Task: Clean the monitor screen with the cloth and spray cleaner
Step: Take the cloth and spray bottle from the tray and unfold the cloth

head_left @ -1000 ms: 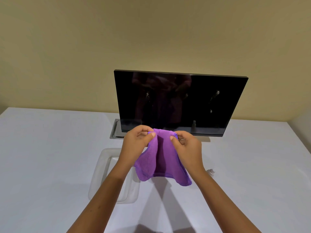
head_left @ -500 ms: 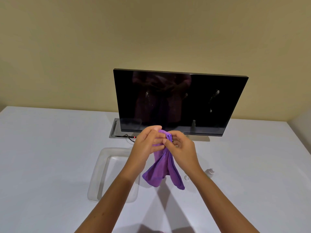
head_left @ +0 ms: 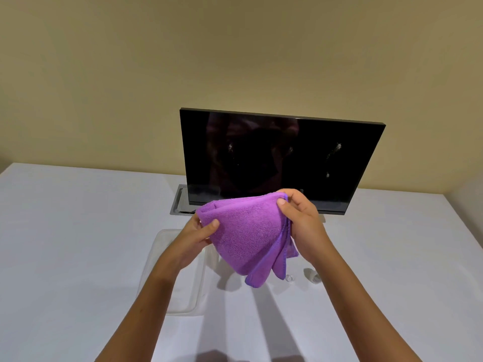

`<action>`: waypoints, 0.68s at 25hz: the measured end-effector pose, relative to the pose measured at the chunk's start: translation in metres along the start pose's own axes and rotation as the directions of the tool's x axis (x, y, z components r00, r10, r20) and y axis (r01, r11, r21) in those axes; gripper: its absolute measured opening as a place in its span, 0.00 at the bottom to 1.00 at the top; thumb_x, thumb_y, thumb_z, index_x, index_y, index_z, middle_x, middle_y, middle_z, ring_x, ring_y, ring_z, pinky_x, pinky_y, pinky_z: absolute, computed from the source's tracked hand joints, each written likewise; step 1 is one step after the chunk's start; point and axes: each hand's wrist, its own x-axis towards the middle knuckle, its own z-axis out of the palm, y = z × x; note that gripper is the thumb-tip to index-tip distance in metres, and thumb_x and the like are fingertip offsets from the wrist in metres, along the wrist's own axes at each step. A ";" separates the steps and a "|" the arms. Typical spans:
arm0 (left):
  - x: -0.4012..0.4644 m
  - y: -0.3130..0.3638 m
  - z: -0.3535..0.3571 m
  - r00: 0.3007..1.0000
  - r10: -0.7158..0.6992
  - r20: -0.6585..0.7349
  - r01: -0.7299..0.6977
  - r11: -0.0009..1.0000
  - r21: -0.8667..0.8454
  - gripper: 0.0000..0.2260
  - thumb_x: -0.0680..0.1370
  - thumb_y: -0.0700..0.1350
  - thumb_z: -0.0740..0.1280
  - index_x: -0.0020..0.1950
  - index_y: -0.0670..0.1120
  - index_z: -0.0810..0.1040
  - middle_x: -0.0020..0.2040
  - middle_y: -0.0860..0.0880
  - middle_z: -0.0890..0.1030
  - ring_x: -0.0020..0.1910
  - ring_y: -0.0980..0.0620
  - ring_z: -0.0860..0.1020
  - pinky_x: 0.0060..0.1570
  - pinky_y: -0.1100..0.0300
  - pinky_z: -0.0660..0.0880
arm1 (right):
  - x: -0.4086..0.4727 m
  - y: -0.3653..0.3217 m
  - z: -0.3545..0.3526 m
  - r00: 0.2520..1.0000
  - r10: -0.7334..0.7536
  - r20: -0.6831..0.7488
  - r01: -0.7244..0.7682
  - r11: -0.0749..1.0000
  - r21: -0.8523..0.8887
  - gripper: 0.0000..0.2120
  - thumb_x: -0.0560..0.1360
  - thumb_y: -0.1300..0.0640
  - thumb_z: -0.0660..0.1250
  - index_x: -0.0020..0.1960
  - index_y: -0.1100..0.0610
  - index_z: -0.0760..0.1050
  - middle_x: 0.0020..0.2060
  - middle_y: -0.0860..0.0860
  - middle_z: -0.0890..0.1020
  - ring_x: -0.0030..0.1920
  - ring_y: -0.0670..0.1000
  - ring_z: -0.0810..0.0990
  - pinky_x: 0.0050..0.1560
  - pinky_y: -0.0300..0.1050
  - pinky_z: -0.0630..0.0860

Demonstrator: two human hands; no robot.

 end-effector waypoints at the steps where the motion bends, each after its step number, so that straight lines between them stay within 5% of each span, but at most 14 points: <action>1: 0.000 0.003 -0.003 1.000 0.026 -0.016 -0.026 1.000 -0.010 0.30 0.61 0.58 0.78 0.60 0.53 0.77 0.54 0.51 0.83 0.55 0.50 0.81 0.46 0.58 0.79 | 0.000 0.003 -0.004 0.999 0.009 -0.045 -0.008 1.000 0.019 0.10 0.80 0.59 0.60 0.48 0.47 0.78 0.42 0.44 0.81 0.43 0.44 0.79 0.41 0.37 0.74; 5: -0.004 0.021 -0.001 0.989 0.132 -0.066 -0.126 0.988 0.084 0.13 0.68 0.55 0.70 0.51 0.56 0.83 0.48 0.52 0.85 0.52 0.49 0.82 0.42 0.61 0.79 | 0.001 0.017 -0.015 0.979 0.072 -0.192 -0.064 0.997 0.047 0.08 0.80 0.59 0.61 0.50 0.52 0.78 0.45 0.49 0.81 0.45 0.48 0.78 0.44 0.41 0.73; 11: -0.009 0.050 0.028 0.941 0.338 -0.017 -0.293 0.839 0.458 0.09 0.79 0.56 0.60 0.51 0.57 0.79 0.46 0.56 0.82 0.48 0.56 0.80 0.47 0.63 0.76 | 0.002 0.041 -0.012 0.943 0.178 -0.282 -0.193 0.981 -0.027 0.04 0.79 0.59 0.63 0.53 0.52 0.74 0.50 0.50 0.80 0.52 0.54 0.78 0.48 0.44 0.75; 14: -0.008 0.059 0.042 0.913 0.405 0.052 -0.353 0.720 0.598 0.09 0.80 0.55 0.59 0.50 0.56 0.77 0.43 0.51 0.81 0.44 0.52 0.79 0.46 0.61 0.75 | -0.003 0.041 -0.010 0.978 0.122 -0.170 -0.141 0.985 -0.104 0.18 0.75 0.53 0.70 0.62 0.49 0.71 0.60 0.46 0.77 0.61 0.43 0.75 0.59 0.40 0.72; 17: -0.005 0.060 0.052 0.904 0.391 0.173 -0.391 0.593 0.704 0.09 0.81 0.53 0.59 0.48 0.51 0.76 0.38 0.43 0.78 0.37 0.47 0.76 0.41 0.52 0.73 | -0.004 0.027 -0.007 0.995 -0.014 0.103 0.040 0.967 -0.250 0.31 0.69 0.45 0.74 0.68 0.44 0.67 0.64 0.38 0.73 0.65 0.35 0.69 0.60 0.30 0.67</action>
